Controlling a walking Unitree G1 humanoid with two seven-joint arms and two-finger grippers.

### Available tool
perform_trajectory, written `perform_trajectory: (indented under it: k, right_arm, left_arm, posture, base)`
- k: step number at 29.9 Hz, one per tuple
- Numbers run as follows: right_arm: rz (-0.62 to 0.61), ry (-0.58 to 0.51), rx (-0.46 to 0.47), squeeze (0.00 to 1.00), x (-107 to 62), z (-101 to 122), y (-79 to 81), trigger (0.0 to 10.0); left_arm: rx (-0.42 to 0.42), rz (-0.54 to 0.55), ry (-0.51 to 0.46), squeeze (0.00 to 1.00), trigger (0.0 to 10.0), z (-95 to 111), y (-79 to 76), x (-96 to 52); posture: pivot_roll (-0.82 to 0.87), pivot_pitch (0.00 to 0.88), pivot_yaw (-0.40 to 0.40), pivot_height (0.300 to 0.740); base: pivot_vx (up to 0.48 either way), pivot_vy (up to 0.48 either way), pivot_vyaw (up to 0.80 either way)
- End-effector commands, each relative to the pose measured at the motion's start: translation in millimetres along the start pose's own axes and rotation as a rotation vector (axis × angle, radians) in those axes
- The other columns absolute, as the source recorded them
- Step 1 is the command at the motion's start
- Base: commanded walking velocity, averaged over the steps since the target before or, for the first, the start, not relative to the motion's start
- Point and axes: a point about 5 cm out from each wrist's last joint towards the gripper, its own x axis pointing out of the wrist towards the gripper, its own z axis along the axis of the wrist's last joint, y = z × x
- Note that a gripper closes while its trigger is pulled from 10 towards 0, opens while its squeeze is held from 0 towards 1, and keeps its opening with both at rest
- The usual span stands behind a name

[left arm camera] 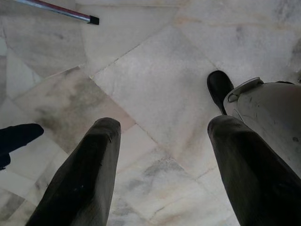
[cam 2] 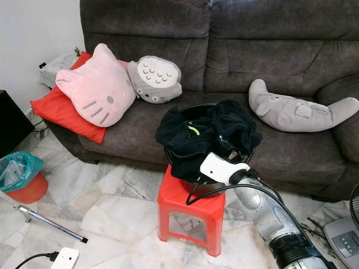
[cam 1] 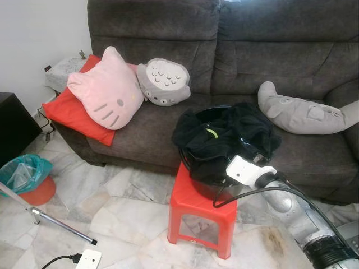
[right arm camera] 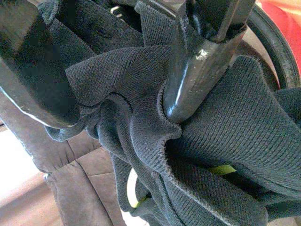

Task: Hang hanger

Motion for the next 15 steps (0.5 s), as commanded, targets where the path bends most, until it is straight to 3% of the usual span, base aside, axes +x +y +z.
perform_trajectory:
  k: [1, 15]
  right_arm:
    - [-0.001, -0.004, -0.018, 0.0, 4.3, 4.2, -3.2, 0.0]
    - [-0.001, -0.079, 0.007, 0.0, 6.3, 15.0, -1.7, 0.0]
  left_arm:
    - [-0.008, 0.014, 0.008, 0.0, 10.0, -3.0, 4.6, -1.1]
    - [-0.006, 0.014, 0.008, 0.0, 10.0, -2.9, 4.7, -1.1]
  posture:
    - [-0.17, 0.0, 0.087, 0.74]
    - [-0.17, 0.0, 0.088, 0.74]
  base:
    - [0.0, 0.0, 0.0]
    - [0.0, 0.0, 0.0]
